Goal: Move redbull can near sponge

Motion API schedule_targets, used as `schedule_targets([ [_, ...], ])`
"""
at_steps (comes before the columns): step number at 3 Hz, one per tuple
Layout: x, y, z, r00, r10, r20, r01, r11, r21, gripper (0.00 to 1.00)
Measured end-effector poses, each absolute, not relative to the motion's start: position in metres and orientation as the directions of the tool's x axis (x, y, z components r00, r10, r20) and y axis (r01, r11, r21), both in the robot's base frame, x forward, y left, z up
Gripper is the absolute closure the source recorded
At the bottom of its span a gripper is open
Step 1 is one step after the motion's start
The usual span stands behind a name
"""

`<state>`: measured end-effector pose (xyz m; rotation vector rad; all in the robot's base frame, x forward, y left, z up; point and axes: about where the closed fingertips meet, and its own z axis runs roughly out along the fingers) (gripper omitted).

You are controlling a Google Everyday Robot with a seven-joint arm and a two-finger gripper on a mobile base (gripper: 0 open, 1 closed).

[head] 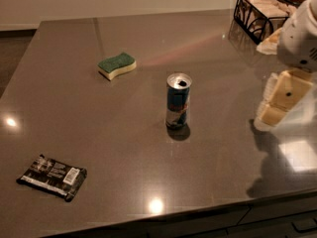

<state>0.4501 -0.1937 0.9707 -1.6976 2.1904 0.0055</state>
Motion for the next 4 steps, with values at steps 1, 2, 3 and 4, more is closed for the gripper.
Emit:
schedule_targets([
  [1, 0.476, -0.151, 0.952, -0.162, -0.91, -0.381, -0.952, 0.246, -0.183, 0.0],
  [2, 0.492, -0.132, 0.938, -0.142, -0.902, -0.408, -0.96, 0.226, -0.164, 0.0],
  [3, 0.502, -0.114, 0.928, -0.122, -0.89, -0.438, -0.967, 0.206, -0.149, 0.0],
  [4, 0.506, -0.102, 0.922, -0.112, -0.88, -0.461, -0.973, 0.191, -0.128, 0.0],
])
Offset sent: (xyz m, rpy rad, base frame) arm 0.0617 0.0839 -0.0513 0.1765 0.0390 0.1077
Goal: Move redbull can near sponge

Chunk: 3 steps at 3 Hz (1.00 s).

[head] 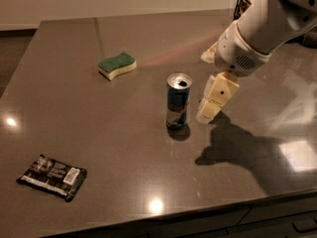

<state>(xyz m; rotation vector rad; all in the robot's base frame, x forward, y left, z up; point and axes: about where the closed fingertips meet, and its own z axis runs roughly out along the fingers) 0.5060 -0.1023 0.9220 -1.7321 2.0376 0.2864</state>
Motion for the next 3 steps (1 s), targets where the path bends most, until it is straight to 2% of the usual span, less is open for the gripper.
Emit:
schedule_targets([
  [2, 0.505, -0.068, 0.914, -0.064, -0.859, -0.507, -0.988, 0.127, -0.091, 0.0],
  [3, 0.506, -0.054, 0.912, -0.045, -0.852, -0.522, -0.991, 0.104, -0.083, 0.15],
])
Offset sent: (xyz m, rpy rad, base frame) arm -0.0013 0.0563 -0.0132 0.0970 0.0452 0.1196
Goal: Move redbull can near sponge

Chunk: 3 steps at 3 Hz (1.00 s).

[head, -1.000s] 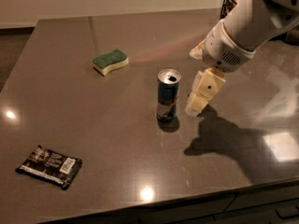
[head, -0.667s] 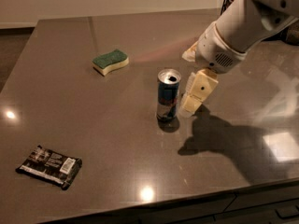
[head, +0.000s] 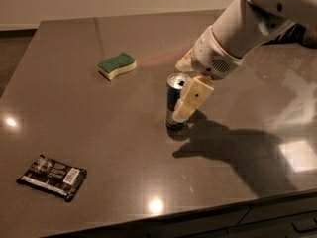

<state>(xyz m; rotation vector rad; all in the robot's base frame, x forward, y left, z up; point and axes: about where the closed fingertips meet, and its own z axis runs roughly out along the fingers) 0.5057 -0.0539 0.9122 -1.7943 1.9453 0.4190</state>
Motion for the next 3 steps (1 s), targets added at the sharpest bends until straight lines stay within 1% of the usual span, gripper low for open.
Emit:
schedule_targets([
  [2, 0.501, -0.046, 0.922, -0.029, -0.835, -0.55, -0.994, 0.085, -0.076, 0.62],
  [3, 0.507, -0.039, 0.932, -0.014, -0.835, -0.55, -0.994, 0.073, -0.085, 0.86],
])
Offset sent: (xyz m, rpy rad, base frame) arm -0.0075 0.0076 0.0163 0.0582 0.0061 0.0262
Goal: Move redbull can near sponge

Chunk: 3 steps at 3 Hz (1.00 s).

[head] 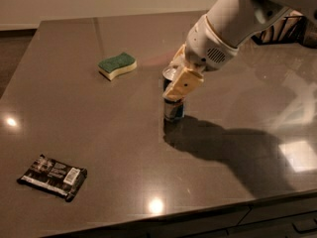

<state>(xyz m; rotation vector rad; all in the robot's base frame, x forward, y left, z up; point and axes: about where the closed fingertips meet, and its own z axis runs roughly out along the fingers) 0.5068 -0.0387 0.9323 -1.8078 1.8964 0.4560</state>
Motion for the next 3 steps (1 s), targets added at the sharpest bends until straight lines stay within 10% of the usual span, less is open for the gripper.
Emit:
schedule_targets([
  [3, 0.609, 0.041, 0.956, 0.044, -0.824, -0.565, -0.984, 0.063, -0.169, 1.0],
])
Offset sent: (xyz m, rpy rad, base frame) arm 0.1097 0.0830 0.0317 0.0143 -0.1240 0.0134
